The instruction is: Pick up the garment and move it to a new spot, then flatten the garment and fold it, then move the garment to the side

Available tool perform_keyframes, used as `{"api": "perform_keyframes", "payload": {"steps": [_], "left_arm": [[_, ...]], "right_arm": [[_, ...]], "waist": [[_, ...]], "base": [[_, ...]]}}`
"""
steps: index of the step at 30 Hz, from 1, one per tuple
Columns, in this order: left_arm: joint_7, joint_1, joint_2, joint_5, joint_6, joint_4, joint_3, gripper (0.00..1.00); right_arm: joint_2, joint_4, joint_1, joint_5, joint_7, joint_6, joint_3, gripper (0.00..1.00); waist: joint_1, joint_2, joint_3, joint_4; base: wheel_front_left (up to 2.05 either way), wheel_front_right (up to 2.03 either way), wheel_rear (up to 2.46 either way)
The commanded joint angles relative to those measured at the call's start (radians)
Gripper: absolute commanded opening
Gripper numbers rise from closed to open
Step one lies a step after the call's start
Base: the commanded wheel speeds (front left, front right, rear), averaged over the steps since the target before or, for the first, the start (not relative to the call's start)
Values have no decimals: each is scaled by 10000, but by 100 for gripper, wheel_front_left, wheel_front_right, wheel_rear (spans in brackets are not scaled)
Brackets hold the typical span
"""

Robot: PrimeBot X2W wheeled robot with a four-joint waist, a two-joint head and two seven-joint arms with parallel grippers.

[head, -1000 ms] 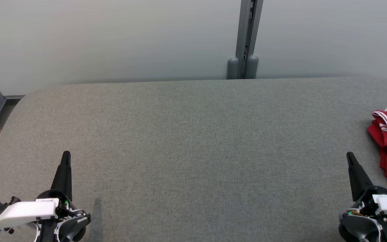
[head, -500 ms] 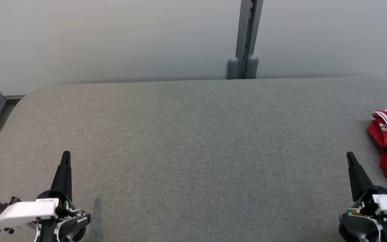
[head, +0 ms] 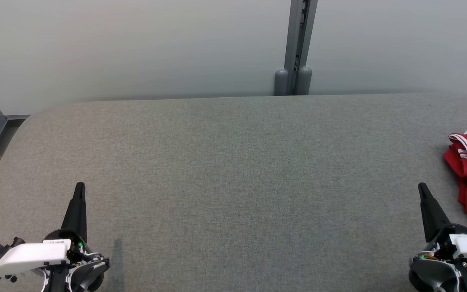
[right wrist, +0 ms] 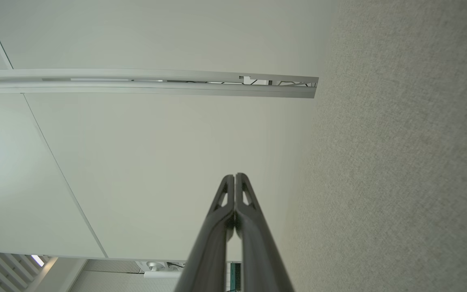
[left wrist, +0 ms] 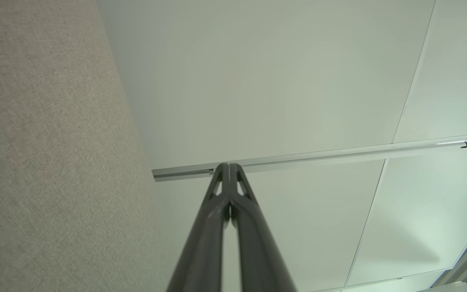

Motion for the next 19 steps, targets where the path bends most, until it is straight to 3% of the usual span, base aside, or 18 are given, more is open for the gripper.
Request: {"api": "perform_keyframes", "payload": {"steps": [1,19], "left_arm": [[35,-134,17,7,-48,9,44,0],[35,-134,12,18,-48,9,55,0]], "right_arm": [[-88,23,-51,24,17,7,-4,0],[-88,23,-51,24,16,7,-3,0]], "waist": [[0,0,0,0],[0,0,0,0]], "base": [[0,0,0],[0,0,0]]}}
